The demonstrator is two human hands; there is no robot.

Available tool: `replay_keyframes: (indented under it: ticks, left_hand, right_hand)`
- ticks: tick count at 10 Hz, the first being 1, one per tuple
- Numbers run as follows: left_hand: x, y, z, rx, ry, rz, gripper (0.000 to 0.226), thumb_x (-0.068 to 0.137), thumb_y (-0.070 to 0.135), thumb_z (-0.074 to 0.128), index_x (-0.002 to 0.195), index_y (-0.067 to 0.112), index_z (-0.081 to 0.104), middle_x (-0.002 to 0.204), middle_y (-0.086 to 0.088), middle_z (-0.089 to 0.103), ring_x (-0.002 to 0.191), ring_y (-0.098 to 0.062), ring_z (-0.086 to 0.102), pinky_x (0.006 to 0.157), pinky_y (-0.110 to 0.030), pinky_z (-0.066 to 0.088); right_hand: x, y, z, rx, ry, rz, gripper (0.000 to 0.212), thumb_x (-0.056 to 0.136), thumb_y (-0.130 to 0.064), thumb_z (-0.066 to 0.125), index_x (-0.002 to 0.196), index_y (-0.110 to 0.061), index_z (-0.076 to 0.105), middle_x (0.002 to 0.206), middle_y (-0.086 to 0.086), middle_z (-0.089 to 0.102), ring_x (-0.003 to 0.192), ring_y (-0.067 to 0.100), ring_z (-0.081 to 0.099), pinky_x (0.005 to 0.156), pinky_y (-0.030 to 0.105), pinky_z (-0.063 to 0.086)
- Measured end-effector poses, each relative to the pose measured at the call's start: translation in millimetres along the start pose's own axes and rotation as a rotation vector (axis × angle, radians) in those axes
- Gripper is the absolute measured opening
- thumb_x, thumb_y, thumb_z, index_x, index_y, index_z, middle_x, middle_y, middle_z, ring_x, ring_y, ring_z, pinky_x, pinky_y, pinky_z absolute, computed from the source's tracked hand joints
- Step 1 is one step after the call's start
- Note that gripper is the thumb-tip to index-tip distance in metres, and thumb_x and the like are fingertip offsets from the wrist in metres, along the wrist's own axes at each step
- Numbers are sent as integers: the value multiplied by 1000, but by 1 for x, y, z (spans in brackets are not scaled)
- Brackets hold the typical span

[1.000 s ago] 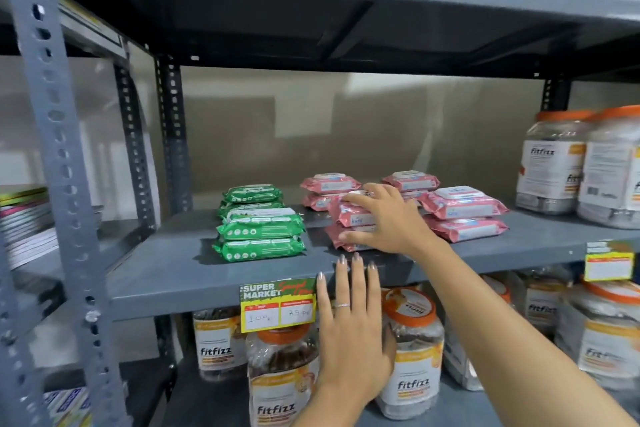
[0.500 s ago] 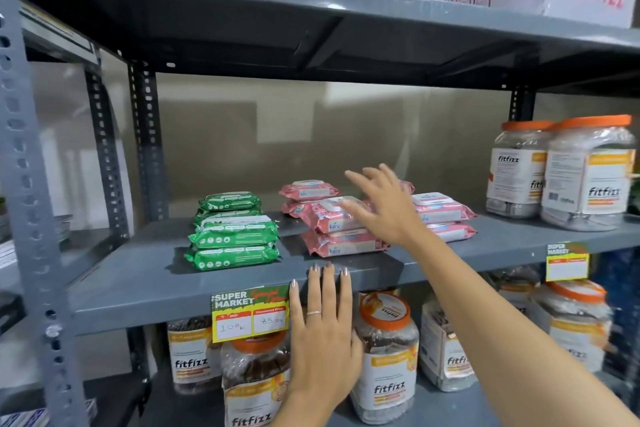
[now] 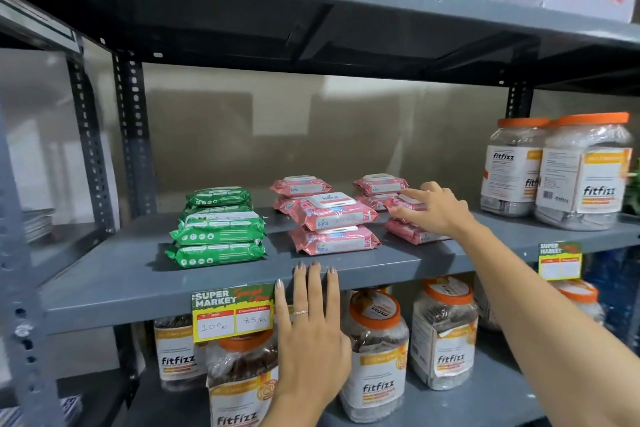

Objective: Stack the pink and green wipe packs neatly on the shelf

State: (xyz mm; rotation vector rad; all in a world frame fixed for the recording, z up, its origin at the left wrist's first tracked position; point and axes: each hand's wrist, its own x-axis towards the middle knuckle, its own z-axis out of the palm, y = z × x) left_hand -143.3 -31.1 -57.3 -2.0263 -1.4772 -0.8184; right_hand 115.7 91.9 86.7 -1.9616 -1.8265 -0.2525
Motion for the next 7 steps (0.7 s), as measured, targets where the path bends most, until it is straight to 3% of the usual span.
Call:
replay_keyframes:
  ticks: [4, 6, 7]
  left_hand:
    - [1, 1, 3, 32, -9, -13, 99, 55, 35, 83, 141, 3, 47, 146, -25, 44, 135, -45, 38, 106, -67, 28]
    - [-1, -2, 8, 59, 39, -9, 98, 59, 36, 80, 144, 4, 43, 148, -24, 41, 137, -44, 34, 106, -68, 30]
    - [-1, 1, 4, 56, 31, -19, 98, 61, 38, 79, 145, 4, 41, 150, -22, 38, 139, -43, 33, 106, -68, 29]
  right_hand:
    - [-1, 11, -4, 80, -46, -83, 71, 73, -81, 37, 135, -49, 42, 150, 1, 33, 135, 30, 33, 103, 63, 28]
    - [-4, 10, -5, 72, -48, -97, 81, 65, -88, 26, 137, -50, 37, 151, 2, 32, 136, 31, 30, 103, 65, 27]
    - [-8, 6, -6, 58, -35, -110, 92, 61, -91, 18, 142, -49, 27, 156, 4, 23, 142, 33, 18, 106, 68, 20]
